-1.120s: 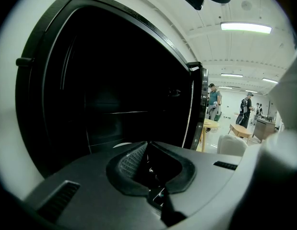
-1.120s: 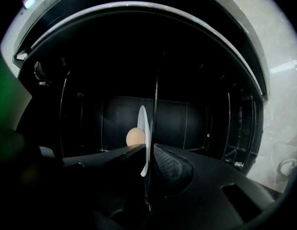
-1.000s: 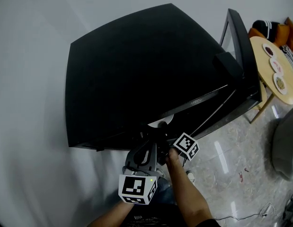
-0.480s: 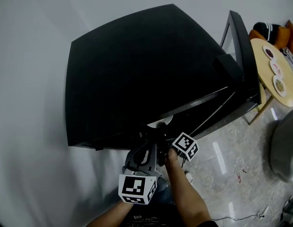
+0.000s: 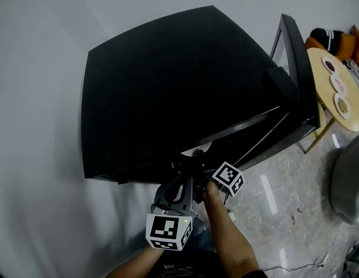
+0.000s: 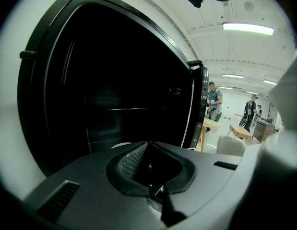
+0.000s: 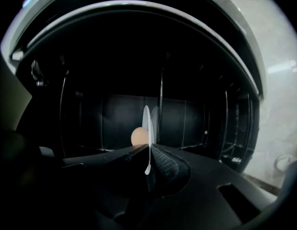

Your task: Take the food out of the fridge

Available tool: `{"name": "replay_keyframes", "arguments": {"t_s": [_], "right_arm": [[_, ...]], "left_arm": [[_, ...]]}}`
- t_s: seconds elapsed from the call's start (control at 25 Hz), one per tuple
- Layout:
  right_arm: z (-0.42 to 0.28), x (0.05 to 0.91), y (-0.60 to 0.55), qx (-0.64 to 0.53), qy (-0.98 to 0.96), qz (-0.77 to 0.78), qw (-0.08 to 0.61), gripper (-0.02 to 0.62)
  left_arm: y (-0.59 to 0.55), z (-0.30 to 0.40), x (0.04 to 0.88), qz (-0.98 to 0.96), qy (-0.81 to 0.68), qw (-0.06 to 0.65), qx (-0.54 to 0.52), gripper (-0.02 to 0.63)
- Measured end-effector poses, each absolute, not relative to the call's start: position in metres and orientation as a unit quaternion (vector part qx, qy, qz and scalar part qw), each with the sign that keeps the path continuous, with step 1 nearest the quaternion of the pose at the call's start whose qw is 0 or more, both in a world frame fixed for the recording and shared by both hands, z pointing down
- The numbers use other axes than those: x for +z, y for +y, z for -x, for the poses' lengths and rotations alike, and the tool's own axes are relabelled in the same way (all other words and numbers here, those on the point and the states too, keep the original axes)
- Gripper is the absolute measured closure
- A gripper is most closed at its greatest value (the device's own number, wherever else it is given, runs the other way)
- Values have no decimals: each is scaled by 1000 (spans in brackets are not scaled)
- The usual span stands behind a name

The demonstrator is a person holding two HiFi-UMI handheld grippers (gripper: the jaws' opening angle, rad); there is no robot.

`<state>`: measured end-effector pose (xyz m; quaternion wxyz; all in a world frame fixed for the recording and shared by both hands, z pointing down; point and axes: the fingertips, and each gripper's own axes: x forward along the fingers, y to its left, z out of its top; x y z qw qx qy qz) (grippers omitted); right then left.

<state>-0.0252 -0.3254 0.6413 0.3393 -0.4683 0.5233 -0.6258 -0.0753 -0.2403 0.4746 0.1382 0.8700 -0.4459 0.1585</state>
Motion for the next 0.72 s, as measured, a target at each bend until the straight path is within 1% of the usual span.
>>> {"name": "replay_keyframes", "arguments": {"t_s": [0.44,0.72], "right_arm": [[24,623,-324,-605,551,427,386,569],[19,589,-299,-591,564,414,402,569]], "left_arm": [[-244,81,478,-868,-449,144,155,586],[-247,82,473,-864,-456,154,146,586]]}}
